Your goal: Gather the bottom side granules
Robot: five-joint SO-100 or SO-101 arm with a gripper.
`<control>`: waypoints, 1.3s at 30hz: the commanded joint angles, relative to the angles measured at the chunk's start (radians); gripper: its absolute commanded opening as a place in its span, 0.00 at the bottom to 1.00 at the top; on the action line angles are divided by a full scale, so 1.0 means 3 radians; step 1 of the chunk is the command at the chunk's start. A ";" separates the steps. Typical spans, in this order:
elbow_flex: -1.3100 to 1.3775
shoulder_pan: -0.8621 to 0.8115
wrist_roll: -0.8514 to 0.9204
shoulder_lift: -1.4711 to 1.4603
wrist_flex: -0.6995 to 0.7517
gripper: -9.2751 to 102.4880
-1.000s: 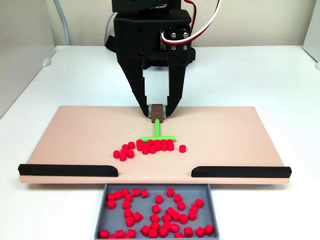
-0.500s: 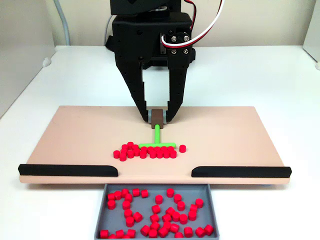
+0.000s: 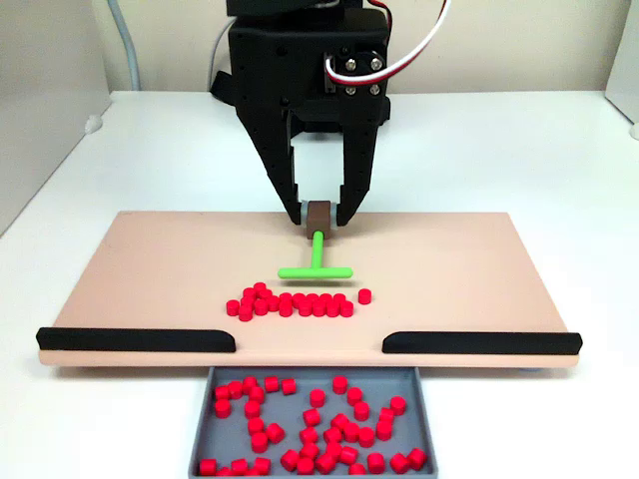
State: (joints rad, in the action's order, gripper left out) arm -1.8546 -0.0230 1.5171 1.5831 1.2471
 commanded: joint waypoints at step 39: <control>0.0332 0.0031 0.0000 0.0603 0.0798 0.08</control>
State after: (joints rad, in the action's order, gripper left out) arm -1.7702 -0.0138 1.4972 1.7319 1.4803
